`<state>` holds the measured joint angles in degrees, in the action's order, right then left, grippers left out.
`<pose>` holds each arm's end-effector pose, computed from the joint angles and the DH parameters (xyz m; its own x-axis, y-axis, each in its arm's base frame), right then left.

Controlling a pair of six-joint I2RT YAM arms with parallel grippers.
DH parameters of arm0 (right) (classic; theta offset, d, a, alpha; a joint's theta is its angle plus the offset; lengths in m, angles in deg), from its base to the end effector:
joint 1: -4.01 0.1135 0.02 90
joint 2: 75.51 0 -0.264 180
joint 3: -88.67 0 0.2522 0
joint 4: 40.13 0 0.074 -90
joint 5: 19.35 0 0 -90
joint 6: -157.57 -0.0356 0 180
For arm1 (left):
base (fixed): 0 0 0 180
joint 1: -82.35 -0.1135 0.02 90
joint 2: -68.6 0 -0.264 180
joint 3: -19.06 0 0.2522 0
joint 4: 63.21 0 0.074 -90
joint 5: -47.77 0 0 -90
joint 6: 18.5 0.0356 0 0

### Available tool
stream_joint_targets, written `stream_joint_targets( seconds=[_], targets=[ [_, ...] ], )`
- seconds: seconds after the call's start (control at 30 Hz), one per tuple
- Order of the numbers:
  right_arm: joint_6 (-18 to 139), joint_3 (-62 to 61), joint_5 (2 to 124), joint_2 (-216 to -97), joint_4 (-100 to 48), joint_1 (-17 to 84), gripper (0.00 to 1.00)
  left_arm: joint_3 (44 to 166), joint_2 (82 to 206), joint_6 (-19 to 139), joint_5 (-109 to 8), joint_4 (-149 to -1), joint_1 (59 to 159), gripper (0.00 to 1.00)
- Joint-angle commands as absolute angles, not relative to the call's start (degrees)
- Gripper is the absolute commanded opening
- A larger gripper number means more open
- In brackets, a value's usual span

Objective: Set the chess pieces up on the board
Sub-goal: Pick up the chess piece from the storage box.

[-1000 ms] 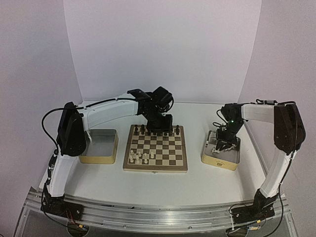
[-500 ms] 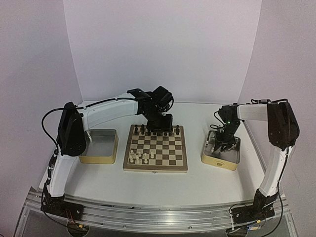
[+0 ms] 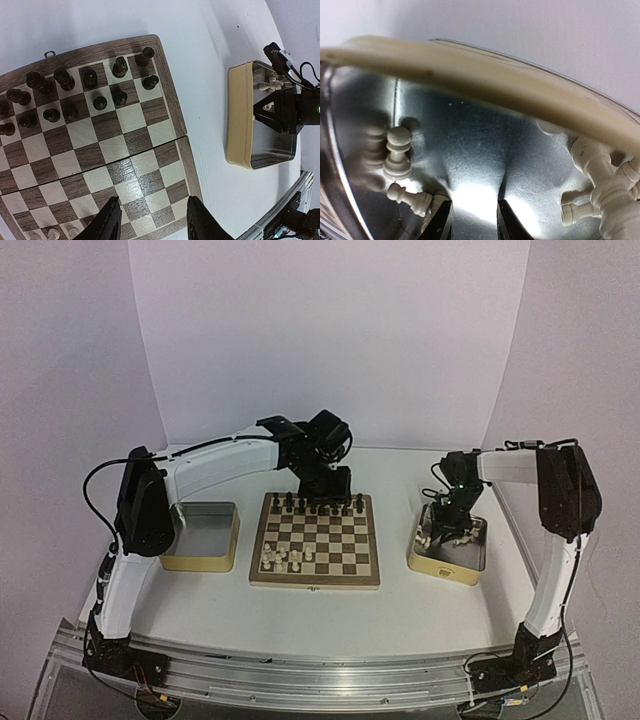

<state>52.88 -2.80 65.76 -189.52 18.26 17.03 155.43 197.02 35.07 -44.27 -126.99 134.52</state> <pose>0.3672 0.0880 0.1499 -0.9909 0.0302 -0.1311 0.0142 0.9925 0.1214 0.3028 -0.3920 0.2646 -0.8843 0.1712 -0.4344 0.3436 0.8685 -0.3572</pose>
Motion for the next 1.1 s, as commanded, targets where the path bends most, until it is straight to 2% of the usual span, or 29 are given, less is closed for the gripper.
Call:
stream_joint_targets(
  seconds=[0.0, 0.43, 0.63, 0.93, 1.07],
  targets=[
    [50.4, -1.9, 63.3, -184.0, 17.1, 17.2, 0.29, 156.8, 195.0, 35.2, -44.5, -126.7, 134.4, 0.44],
    [49.4, -1.2, 62.8, -185.0, 16.2, 20.3, 0.32, 155.1, 193.9, 35.1, -44.4, -126.2, 134.4, 0.44],
    [49.7, -2.4, 65.4, -188.2, 16.3, 20.3, 0.24, 153.9, 193.3, 34.7, -44.2, -125.7, 134.5, 0.44],
    [50.6, -3.9, 67.2, -191.4, 16.1, 20.3, 0.18, 154.1, 193.4, 34.5, -44.2, -125.8, 134.5, 0.44],
    [50.5, -4.1, 67.7, -190.8, 16.1, 20.3, 0.02, 155.2, 193.9, 34.6, -44.4, -126.3, 134.5, 0.44]
  ],
)
